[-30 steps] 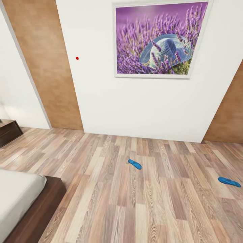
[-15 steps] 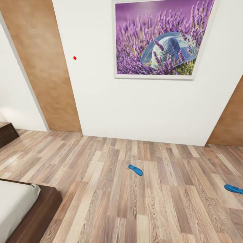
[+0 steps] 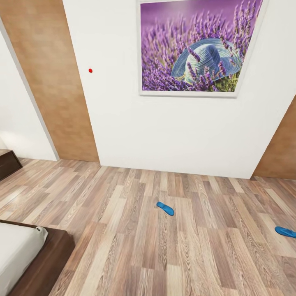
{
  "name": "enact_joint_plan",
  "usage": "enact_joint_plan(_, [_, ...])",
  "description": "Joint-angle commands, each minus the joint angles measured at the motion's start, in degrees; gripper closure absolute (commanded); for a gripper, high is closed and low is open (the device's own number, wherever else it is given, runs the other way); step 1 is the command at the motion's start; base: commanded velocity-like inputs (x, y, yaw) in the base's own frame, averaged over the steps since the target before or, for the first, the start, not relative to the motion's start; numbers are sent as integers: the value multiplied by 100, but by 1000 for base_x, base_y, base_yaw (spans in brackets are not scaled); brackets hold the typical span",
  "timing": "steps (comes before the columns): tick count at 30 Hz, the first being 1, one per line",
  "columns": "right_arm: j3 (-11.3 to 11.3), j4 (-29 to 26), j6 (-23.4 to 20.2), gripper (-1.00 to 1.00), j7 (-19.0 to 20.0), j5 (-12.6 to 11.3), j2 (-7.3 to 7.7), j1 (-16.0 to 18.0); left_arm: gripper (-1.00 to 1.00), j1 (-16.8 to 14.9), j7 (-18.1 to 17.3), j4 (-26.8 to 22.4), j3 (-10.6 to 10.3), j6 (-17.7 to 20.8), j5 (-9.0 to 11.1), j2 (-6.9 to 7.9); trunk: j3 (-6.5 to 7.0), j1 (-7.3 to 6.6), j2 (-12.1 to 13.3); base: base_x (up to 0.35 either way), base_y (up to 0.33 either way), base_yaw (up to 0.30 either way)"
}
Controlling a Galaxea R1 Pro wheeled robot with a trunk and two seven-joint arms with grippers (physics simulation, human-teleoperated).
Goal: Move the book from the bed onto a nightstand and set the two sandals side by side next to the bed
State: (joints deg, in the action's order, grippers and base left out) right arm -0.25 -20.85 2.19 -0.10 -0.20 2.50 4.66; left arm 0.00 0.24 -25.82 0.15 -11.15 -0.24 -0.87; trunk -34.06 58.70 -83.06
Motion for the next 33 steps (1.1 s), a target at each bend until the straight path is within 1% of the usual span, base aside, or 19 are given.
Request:
enact_joint_plan(1, [-7,6,139,-100,6,-6,31,5,-100,0,3,-2,2,-15,-2,-1,-4,2,-2,275,0,0])
enact_joint_plan(5, [9,32,602,-100,23,-20,244,8,-100,0,3,1,3,-18,-2,0,-4,2,-2,307,0,0])
enact_joint_plan(9, [14,55,773,-100,27,-17,301,8,-100,0,3,5,0,-19,-2,0,-4,2,-2,325,0,0])
enact_joint_plan(23, [15,72,835,-100,21,-6,323,9,-100,0,3,9,-6,-19,-2,-9,-4,2,-2,328,0,0])
enact_joint_plan(27, [16,72,835,-100,23,6,322,8,-100,0,-1,8,-6,-19,-2,-9,-3,2,-2,100,0,-58])
enact_joint_plan(33, [16,72,835,-100,25,3,321,8,-100,0,-1,7,-6,-19,-2,-9,-1,2,-2,14,0,-238])
